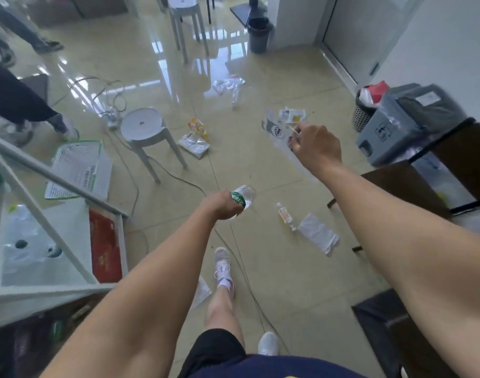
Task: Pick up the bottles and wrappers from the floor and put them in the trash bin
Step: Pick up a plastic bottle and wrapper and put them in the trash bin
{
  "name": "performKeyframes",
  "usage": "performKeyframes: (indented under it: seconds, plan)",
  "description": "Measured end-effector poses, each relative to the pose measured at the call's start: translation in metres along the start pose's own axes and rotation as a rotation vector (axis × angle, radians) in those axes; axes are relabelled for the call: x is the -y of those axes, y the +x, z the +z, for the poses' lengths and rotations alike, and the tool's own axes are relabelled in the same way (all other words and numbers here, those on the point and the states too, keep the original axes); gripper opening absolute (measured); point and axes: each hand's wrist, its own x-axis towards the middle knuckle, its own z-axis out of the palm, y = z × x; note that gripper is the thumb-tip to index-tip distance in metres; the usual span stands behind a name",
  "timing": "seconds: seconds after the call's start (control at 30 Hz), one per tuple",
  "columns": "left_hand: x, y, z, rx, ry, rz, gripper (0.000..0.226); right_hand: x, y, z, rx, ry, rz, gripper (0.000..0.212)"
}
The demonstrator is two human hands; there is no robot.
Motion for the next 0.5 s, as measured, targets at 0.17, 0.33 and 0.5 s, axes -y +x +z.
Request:
performKeyframes:
  seconds: [0.17,0.33,0.5]
  plan:
    - [0.019,0.101,-0.078,0.06,-0.069,-0.003,0.044,0.032,0.114,0.017,0.044,-0.047,0.04,0.021]
    - [0.018,0.177,-0.17,0.063,-0.094,-0.027,0.034,0.045,0.207,0.012,0.04,-0.054,0.095,0.017]
    - [-0.003,0.251,-0.244,0.037,-0.083,0.003,0.035,0.034,0.297,0.014,0.063,-0.062,0.157,0.019]
